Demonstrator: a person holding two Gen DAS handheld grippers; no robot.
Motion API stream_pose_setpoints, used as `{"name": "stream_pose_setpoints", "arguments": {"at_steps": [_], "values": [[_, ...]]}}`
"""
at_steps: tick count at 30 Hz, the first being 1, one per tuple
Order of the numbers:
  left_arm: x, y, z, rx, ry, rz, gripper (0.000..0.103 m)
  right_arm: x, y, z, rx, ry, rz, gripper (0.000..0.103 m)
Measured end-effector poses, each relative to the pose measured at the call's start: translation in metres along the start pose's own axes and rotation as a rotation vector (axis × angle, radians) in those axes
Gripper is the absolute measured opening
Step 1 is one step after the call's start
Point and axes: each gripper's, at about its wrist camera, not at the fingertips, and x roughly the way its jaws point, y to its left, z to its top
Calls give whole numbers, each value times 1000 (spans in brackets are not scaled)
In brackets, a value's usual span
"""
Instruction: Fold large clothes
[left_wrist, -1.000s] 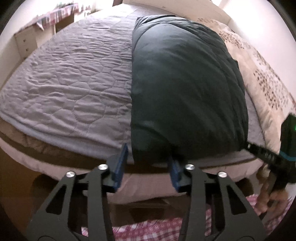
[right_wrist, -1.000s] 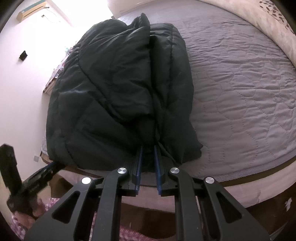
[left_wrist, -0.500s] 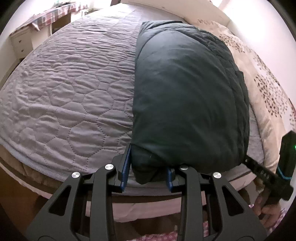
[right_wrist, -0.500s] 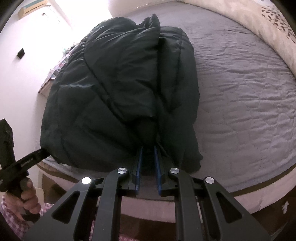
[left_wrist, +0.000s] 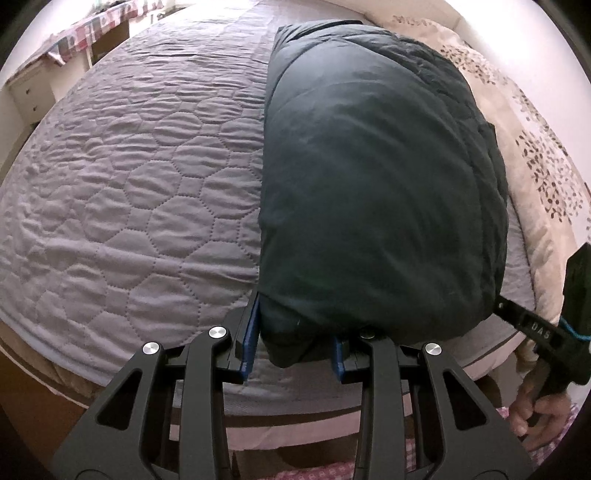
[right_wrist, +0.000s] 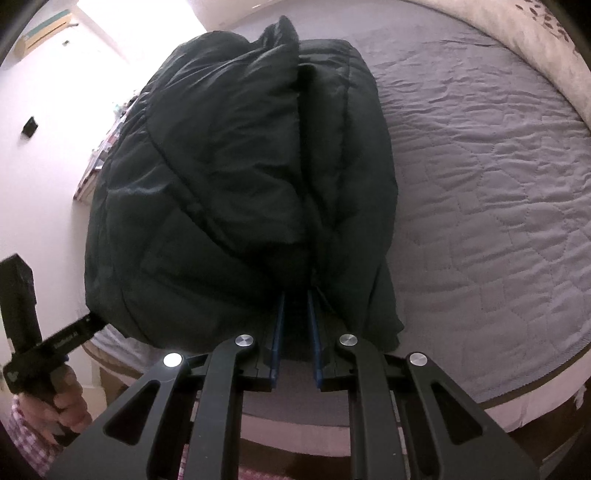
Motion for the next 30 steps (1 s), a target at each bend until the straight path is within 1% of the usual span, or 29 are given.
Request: {"name": "stream_pose_setpoints", "arguments": {"at_steps": [2,4,6,10,11,12,13,14,15,16,17,18,23,25,27,28,30], "values": [[-1,-1,-1,4,-1,7,31,0,-1,0,6,7,-1,15],[-5,-2,-4,-4,-7,26,34,-2,-1,-4,1,4,-2,15],[-10,-3,-8,-20,-23,60,44,-2,-1,-6,-13,2,-2,15],[-32,-9,-23,-74,-63,93,47,-6,0,-2,-42,18,9,16],[-45,-14,-30,-84,-93,99,50,-12,1,-3,-58,20,7,17],[-57,-18,-36,-83,-126,99,58,-19,3,-3,-67,12,9,24],[-68,-23,-40,-78,-160,107,62,-30,6,-6,-90,-15,14,36],[-80,-30,-47,-66,-202,118,67,-44,10,-11,-127,-63,21,44],[-90,-37,-52,-52,-233,130,70,-55,14,-15,-154,-103,20,65],[-99,-45,-58,-38,-258,146,71,-68,16,-22,-181,-154,17,72],[-106,-53,-64,-25,-278,159,73,-80,17,-29,-203,-201,17,74],[-111,-57,-65,-20,-287,164,75,-92,18,-41,-234,-229,33,75],[-134,-84,-84,-2,-342,172,76,-107,17,-76,-300,-218,45,75],[-147,-95,-94,39,-379,186,76,-113,20,-82,-334,-230,38,75],[-161,-103,-104,91,-434,203,80,-121,26,-86,-341,-272,32,75],[-167,-105,-107,110,-458,207,80,-127,27,-88,-336,-297,34,78],[-179,-110,-108,146,-496,206,80,-138,29,-90,-330,-347,23,78]]}}
